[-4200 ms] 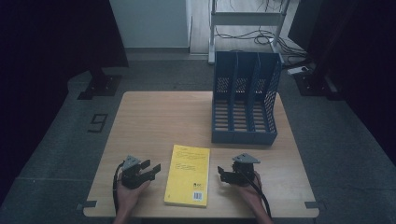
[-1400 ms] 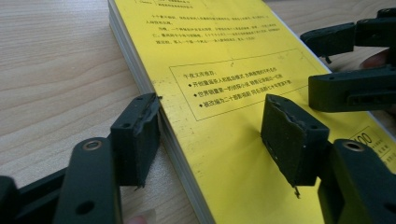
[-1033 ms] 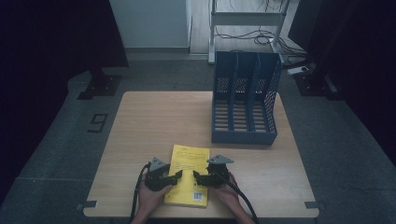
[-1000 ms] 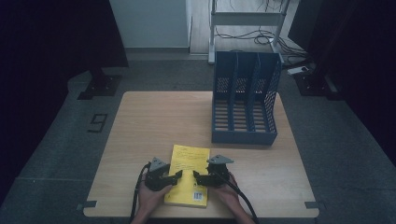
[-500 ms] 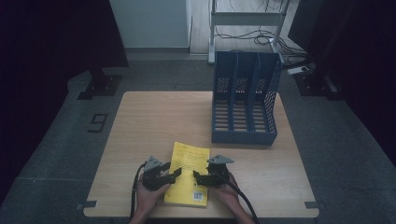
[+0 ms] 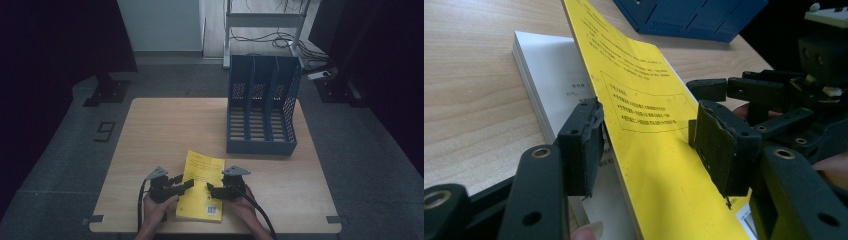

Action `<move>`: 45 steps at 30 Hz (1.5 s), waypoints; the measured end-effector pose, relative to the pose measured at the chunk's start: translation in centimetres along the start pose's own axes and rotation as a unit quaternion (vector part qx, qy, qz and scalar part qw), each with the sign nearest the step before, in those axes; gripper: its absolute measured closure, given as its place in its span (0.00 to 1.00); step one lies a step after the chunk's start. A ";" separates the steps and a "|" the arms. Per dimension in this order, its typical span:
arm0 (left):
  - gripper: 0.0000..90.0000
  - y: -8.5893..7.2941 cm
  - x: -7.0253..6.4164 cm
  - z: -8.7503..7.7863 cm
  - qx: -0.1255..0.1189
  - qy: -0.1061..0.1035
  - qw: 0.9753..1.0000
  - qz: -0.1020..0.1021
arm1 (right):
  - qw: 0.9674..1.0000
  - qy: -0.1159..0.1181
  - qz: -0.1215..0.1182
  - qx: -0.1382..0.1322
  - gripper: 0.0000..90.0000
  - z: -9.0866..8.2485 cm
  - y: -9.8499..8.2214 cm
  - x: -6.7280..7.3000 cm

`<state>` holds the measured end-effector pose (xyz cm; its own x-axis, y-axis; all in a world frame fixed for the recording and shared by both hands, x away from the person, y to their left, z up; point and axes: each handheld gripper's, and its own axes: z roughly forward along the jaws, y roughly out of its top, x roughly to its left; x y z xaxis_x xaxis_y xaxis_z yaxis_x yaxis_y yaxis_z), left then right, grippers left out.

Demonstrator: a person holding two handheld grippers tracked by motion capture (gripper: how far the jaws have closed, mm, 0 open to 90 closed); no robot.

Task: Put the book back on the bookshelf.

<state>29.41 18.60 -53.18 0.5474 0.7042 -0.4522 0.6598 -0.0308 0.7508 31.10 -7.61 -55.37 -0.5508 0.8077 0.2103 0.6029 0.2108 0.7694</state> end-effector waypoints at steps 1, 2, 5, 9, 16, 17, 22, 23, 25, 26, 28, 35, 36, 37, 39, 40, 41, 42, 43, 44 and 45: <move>0.50 -0.1 0.1 0.1 0.002 0.003 1.000 0.001 | 1.000 0.000 0.000 0.000 0.21 0.0 0.0 0.0; 0.50 -0.1 0.1 0.1 0.002 0.003 1.000 0.001 | 1.000 0.000 0.000 0.000 0.21 0.0 0.0 0.0; 0.50 -0.2 0.5 0.3 0.010 0.000 1.000 -0.004 | 1.000 0.000 0.000 0.000 0.21 0.0 0.0 0.0; 0.51 -0.2 1.1 0.4 0.011 -0.023 0.999 -0.028 | 1.000 0.001 -0.001 0.001 0.21 0.0 0.0 0.0; 0.51 -0.4 0.2 0.8 0.024 -0.012 1.000 -0.006 | 1.000 0.004 0.000 0.001 0.21 -0.1 0.0 -0.1; 0.52 -0.4 0.1 0.9 0.028 0.001 1.000 0.006 | 1.000 0.004 -0.001 0.001 0.21 -0.1 0.0 -0.1; 0.53 -0.6 -0.3 1.5 0.034 0.042 0.997 0.046 | 1.000 0.003 -0.001 0.001 0.21 -0.1 0.0 -0.1; 0.52 -0.6 -0.3 1.5 0.034 0.042 0.997 0.046 | 1.000 0.003 -0.001 0.001 0.21 -0.1 0.0 -0.1; 0.52 -0.6 -0.5 1.7 0.030 0.047 0.997 0.051 | 1.000 0.003 -0.002 0.001 0.21 -0.1 0.0 -0.1; 0.53 -0.6 -0.5 1.7 0.028 0.047 0.997 0.053 | 1.000 0.003 -0.002 0.001 0.21 -0.1 0.0 -0.1; 0.53 -0.6 -0.6 1.7 0.026 0.046 0.997 0.053 | 1.000 0.003 -0.002 0.001 0.21 -0.1 0.0 -0.1; 0.62 -0.9 -0.8 2.2 0.022 0.043 0.997 0.066 | 1.000 0.004 -0.001 0.001 0.21 -0.1 0.0 -0.1; 0.65 -0.9 -0.8 2.1 0.019 0.042 0.997 0.066 | 1.000 0.004 -0.001 0.001 0.21 -0.1 0.0 -0.1; 0.70 -0.8 -0.9 1.9 0.012 0.044 0.997 0.068 | 1.000 0.005 0.000 0.000 0.21 -0.1 0.0 -0.1; 0.74 -0.8 -1.1 1.8 0.003 0.047 0.996 0.075 | 1.000 0.006 0.001 0.000 0.21 -0.1 0.0 -0.1; 0.75 -0.8 -1.1 1.8 0.003 0.047 0.996 0.075 | 1.000 0.006 0.001 0.000 0.21 -0.1 0.0 -0.1; 0.78 -0.8 -1.3 1.6 -0.004 0.050 0.995 0.082 | 1.000 0.006 0.000 -0.001 0.21 -0.1 0.0 -0.1; 0.79 -0.8 -1.3 1.6 -0.004 0.050 0.995 0.082 | 1.000 0.006 -0.001 -0.001 0.21 -0.1 0.0 -0.1; 0.79 -0.8 -1.5 1.6 -0.009 0.051 0.995 0.088 | 1.000 0.006 -0.001 -0.001 0.21 -0.1 0.0 -0.1; 0.83 -0.9 -1.5 1.5 -0.012 0.051 0.994 0.092 | 1.000 0.005 -0.004 -0.003 0.21 -0.1 0.0 -0.1; 0.84 -0.9 -1.6 1.5 -0.014 0.051 0.994 0.095 | 1.000 0.005 -0.004 -0.003 0.21 -0.2 0.0 -0.1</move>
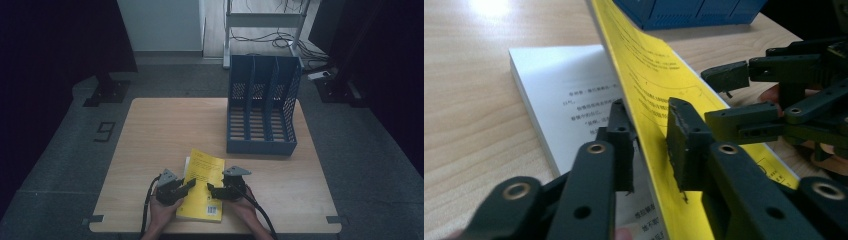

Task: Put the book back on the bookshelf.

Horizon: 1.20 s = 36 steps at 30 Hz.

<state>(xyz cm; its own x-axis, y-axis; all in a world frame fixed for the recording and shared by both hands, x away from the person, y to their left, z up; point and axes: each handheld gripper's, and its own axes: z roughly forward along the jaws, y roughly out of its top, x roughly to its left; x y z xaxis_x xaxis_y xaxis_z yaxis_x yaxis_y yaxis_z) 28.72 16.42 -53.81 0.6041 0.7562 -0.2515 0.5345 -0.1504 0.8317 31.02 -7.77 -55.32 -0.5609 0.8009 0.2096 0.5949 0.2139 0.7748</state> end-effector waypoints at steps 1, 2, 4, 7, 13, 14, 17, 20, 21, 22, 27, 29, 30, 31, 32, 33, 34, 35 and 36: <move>0.86 0.0 -0.1 0.0 -0.003 0.000 1.000 0.001 | 1.000 0.000 0.000 0.000 0.21 0.0 0.0 0.0; 0.86 0.0 -0.1 -0.1 -0.005 0.000 1.000 0.003 | 1.000 0.000 0.000 0.000 0.21 0.0 0.0 0.0; 0.89 0.0 -0.2 -0.2 -0.010 -0.003 1.000 0.004 | 1.000 0.001 -0.001 -0.001 0.21 0.0 0.0 0.0; 0.92 0.1 -0.3 -0.3 -0.014 -0.008 1.000 0.000 | 1.000 -0.001 -0.008 -0.004 0.22 -0.1 0.0 0.1; 0.92 0.0 0.0 -0.3 -0.015 -0.016 1.000 -0.015 | 1.000 -0.008 -0.025 -0.011 0.23 -0.2 -0.1 0.4; 0.92 0.0 0.0 -0.3 -0.016 -0.018 1.000 -0.019 | 0.999 -0.010 -0.028 -0.013 0.23 -0.2 -0.1 0.4; 0.92 0.0 0.0 -0.3 -0.015 -0.020 0.999 -0.025 | 1.000 -0.009 -0.027 -0.012 0.23 -0.2 -0.1 0.4; 0.92 0.1 0.2 -0.2 -0.013 -0.025 0.999 -0.038 | 1.000 -0.008 -0.026 -0.012 0.23 -0.2 -0.1 0.4; 0.92 0.1 0.2 -0.2 -0.013 -0.025 0.999 -0.038 | 1.000 -0.009 -0.026 -0.012 0.23 -0.2 -0.1 0.4; 0.93 0.1 0.2 -0.2 -0.014 -0.026 0.999 -0.038 | 1.000 -0.009 -0.027 -0.012 0.23 -0.2 -0.1 0.4; 0.94 0.1 0.0 -0.3 -0.020 -0.025 0.999 -0.036 | 1.000 -0.008 -0.025 -0.014 0.23 -0.3 -0.1 0.4; 0.95 0.1 -0.1 -0.3 -0.023 -0.025 0.999 -0.035 | 0.999 -0.010 -0.029 -0.016 0.23 -0.3 -0.1 0.4; 0.95 0.1 -0.1 -0.3 -0.025 -0.026 0.999 -0.035 | 0.999 -0.012 -0.031 -0.018 0.23 -0.4 -0.2 0.5; 0.96 0.1 -0.1 -0.4 -0.026 -0.026 0.999 -0.035 | 0.999 -0.015 -0.035 -0.020 0.23 -0.4 -0.2 0.6; 0.96 0.1 -0.2 -0.4 -0.028 -0.026 0.999 -0.034 | 0.999 -0.016 -0.037 -0.022 0.23 -0.5 -0.2 0.6; 0.96 0.1 -0.2 -0.4 -0.028 -0.026 0.999 -0.034 | 0.999 -0.016 -0.037 -0.022 0.23 -0.5 -0.2 0.6; 0.96 0.1 -0.2 -0.4 -0.032 -0.026 0.999 -0.033 | 0.999 -0.016 -0.039 -0.023 0.22 -0.5 -0.3 0.6; 0.96 0.1 -0.2 -0.4 -0.032 -0.026 0.999 -0.033 | 0.999 -0.016 -0.039 -0.023 0.22 -0.5 -0.3 0.6; 0.96 0.1 -0.3 -0.5 -0.035 -0.025 0.999 -0.032 | 0.999 -0.014 -0.037 -0.024 0.22 -0.6 -0.3 0.4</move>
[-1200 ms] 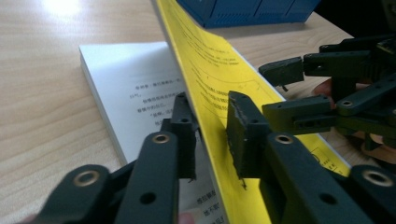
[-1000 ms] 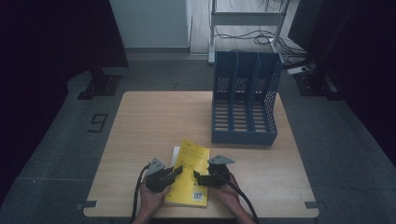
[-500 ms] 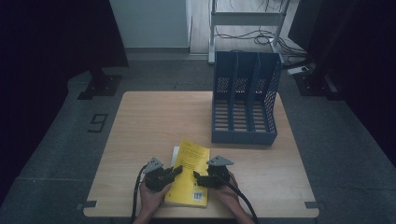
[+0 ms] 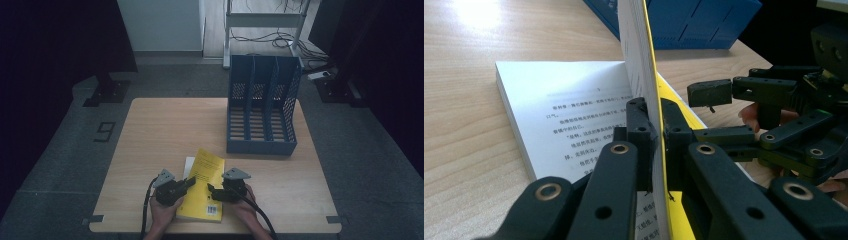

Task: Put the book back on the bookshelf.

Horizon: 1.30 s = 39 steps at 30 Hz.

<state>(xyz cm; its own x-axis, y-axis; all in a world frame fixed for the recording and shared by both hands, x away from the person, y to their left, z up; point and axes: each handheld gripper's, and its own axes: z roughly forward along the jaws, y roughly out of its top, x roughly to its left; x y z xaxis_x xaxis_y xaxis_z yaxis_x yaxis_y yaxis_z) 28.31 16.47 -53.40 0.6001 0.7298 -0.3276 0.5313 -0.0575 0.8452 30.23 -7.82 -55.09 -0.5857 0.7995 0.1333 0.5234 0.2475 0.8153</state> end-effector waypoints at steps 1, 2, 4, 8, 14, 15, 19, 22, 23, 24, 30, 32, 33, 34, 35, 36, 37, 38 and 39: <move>0.96 0.0 0.0 0.0 0.000 0.000 1.000 0.000 | 1.000 0.000 0.000 0.000 0.22 0.0 0.0 0.0; 0.96 0.0 0.0 0.0 -0.002 -0.001 1.000 0.000 | 1.000 0.001 0.000 -0.001 0.22 0.0 0.0 0.0; 0.96 0.3 -0.2 -0.3 -0.006 -0.001 1.000 0.004 | 1.000 0.004 0.001 -0.004 0.21 -0.2 -0.1 -0.1; 0.96 0.6 -0.6 -0.7 -0.014 0.000 1.000 0.011 | 1.000 0.002 -0.001 -0.015 0.23 -0.5 -0.2 -0.2; 0.96 0.8 -0.9 -1.0 -0.017 0.000 1.000 0.018 | 1.000 0.012 0.004 -0.019 0.23 -0.7 -0.3 -0.3; 0.97 0.8 -0.9 -1.0 -0.017 0.000 1.000 0.018 | 1.000 0.012 0.004 -0.019 0.23 -0.7 -0.3 -0.3; 0.97 1.1 -1.1 -1.4 -0.016 -0.003 0.999 0.031 | 1.000 0.017 0.009 -0.020 0.23 -0.9 -0.4 -0.4; 0.97 1.4 -1.4 -1.6 -0.018 -0.005 0.999 0.039 | 0.999 0.023 0.015 -0.022 0.23 -1.0 -0.4 -0.5; 0.97 1.4 -1.4 -1.6 -0.018 -0.005 0.999 0.039 | 0.999 0.023 0.015 -0.022 0.23 -1.0 -0.4 -0.5; 0.97 1.4 -1.5 -1.7 -0.018 -0.006 0.999 0.041 | 0.999 0.023 0.015 -0.024 0.23 -1.2 -0.4 -0.5; 0.97 1.7 -1.8 -2.1 -0.023 -0.013 0.998 0.055 | 0.999 0.028 0.011 -0.031 0.23 -1.4 -0.4 -0.5; 0.97 1.8 -1.8 -2.2 -0.024 -0.016 0.998 0.056 | 0.999 0.030 0.010 -0.033 0.22 -1.5 -0.4 -0.5; 0.97 1.8 -1.8 -2.2 -0.024 -0.016 0.998 0.056 | 0.999 0.030 0.010 -0.033 0.22 -1.5 -0.4 -0.5; 0.97 1.9 -1.9 -2.3 -0.025 -0.019 0.998 0.057 | 0.999 0.033 0.009 -0.035 0.22 -1.6 -0.4 -0.5; 0.97 1.9 -1.9 -2.5 -0.026 -0.021 0.998 0.059 | 0.999 0.034 0.010 -0.036 0.22 -1.6 -0.4 -0.5; 0.97 2.0 -2.0 -2.5 -0.027 -0.021 0.998 0.060 | 0.999 0.036 0.010 -0.037 0.22 -1.7 -0.3 -0.6; 0.97 2.0 -2.0 -2.5 -0.027 -0.021 0.998 0.060 | 0.999 0.036 0.010 -0.037 0.22 -1.7 -0.3 -0.6; 0.97 2.1 -2.1 -2.7 -0.029 -0.023 0.997 0.063 | 0.998 0.041 0.013 -0.039 0.21 -1.8 -0.3 -0.6; 0.97 2.1 -2.1 -2.7 -0.029 -0.023 0.997 0.063 | 0.998 0.041 0.013 -0.039 0.21 -1.8 -0.3 -0.6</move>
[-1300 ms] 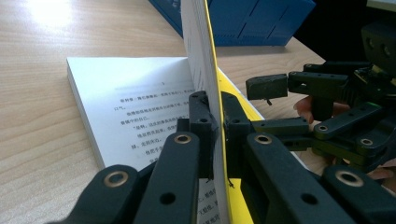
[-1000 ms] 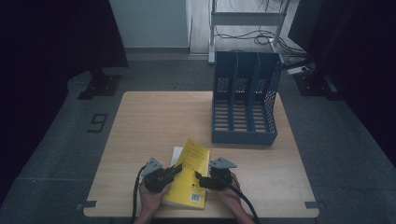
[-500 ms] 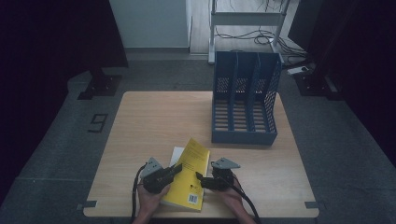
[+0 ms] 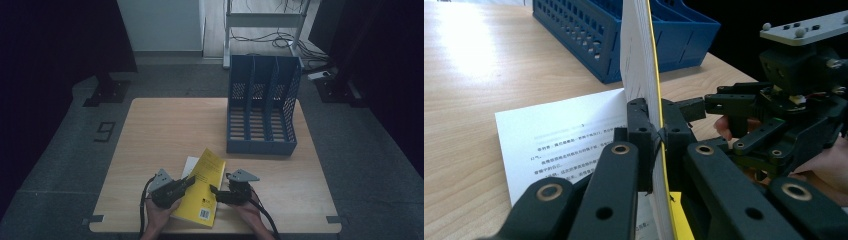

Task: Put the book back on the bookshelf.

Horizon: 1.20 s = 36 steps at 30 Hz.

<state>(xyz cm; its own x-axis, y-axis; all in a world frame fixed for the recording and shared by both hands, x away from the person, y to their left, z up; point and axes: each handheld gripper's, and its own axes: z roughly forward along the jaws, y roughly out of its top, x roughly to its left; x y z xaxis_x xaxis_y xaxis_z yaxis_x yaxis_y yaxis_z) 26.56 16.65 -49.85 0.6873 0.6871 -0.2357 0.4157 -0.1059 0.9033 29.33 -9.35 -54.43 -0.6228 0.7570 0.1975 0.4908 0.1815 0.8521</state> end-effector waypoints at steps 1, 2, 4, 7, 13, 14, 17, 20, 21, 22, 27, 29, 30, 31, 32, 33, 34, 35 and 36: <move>0.97 0.1 -0.1 -0.1 -0.001 -0.002 1.000 0.002 | 1.000 0.002 0.001 -0.001 0.21 0.0 0.0 0.0; 0.97 0.2 -0.1 -0.2 -0.002 -0.004 1.000 0.002 | 1.000 0.004 0.003 -0.002 0.21 -0.1 0.1 0.0; 0.97 0.3 -0.2 -0.4 -0.005 -0.008 1.000 0.004 | 1.000 0.008 0.003 -0.006 0.21 -0.3 0.2 0.0; 0.97 0.5 -0.3 -0.7 -0.010 -0.011 1.000 0.007 | 1.000 0.013 0.003 -0.010 0.21 -0.5 0.3 0.0; 0.97 0.7 -0.5 -1.1 -0.014 -0.013 1.000 0.011 | 1.000 0.022 0.006 -0.016 0.20 -0.6 0.4 0.0; 0.97 0.7 -0.5 -1.1 -0.015 -0.014 1.000 0.011 | 1.000 0.024 0.008 -0.017 0.19 -0.6 0.4 0.0; 0.97 0.8 -0.7 -1.3 -0.017 -0.015 1.000 0.014 | 0.999 0.029 0.010 -0.018 0.19 -0.6 0.4 -0.1; 0.97 0.9 -0.7 -1.3 -0.018 -0.016 1.000 0.014 | 0.999 0.030 0.013 -0.019 0.18 -0.6 0.4 -0.1; 0.97 0.9 -0.7 -1.3 -0.018 -0.016 1.000 0.014 | 0.999 0.031 0.012 -0.019 0.18 -0.6 0.4 -0.1; 0.97 0.9 -0.7 -1.3 -0.018 -0.016 1.000 0.014 | 0.999 0.031 0.012 -0.019 0.18 -0.6 0.4 -0.1; 0.97 0.9 -0.8 -1.4 -0.020 -0.018 1.000 0.013 | 0.999 0.033 0.014 -0.020 0.18 -0.6 0.4 -0.1; 0.97 0.9 -0.8 -1.4 -0.020 -0.018 1.000 0.014 | 0.999 0.035 0.016 -0.019 0.17 -0.6 0.4 -0.2; 0.97 0.9 -0.9 -1.5 -0.020 -0.018 1.000 0.014 | 0.999 0.035 0.016 -0.019 0.17 -0.6 0.4 -0.2; 0.97 1.0 -0.9 -1.5 -0.021 -0.018 1.000 0.015 | 0.999 0.037 0.017 -0.018 0.17 -0.6 0.4 -0.2; 0.97 1.0 -0.9 -1.5 -0.021 -0.022 0.999 0.013 | 0.999 0.038 0.019 -0.019 0.17 -0.6 0.4 -0.2; 0.97 1.0 -0.9 -1.5 -0.021 -0.022 0.999 0.013 | 0.999 0.038 0.019 -0.019 0.17 -0.6 0.4 -0.2; 0.97 1.0 -1.0 -1.6 -0.023 -0.026 0.999 0.011 | 0.999 0.041 0.022 -0.018 0.16 -0.6 0.5 -0.3; 0.97 1.0 -1.0 -1.6 -0.023 -0.026 0.999 0.011 | 0.999 0.044 0.024 -0.018 0.16 -0.6 0.5 -0.3; 0.97 1.1 -1.0 -1.6 -0.023 -0.028 0.999 0.012 | 0.999 0.044 0.024 -0.018 0.16 -0.6 0.5 -0.3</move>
<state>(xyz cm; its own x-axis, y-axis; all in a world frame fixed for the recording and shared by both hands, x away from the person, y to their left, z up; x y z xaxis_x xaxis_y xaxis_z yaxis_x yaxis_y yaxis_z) 25.35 16.97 -48.07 0.7294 0.6431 -0.2332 0.3720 -0.0867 0.9242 29.35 -9.89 -53.77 -0.6508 0.7059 0.2797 0.5008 0.1222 0.8569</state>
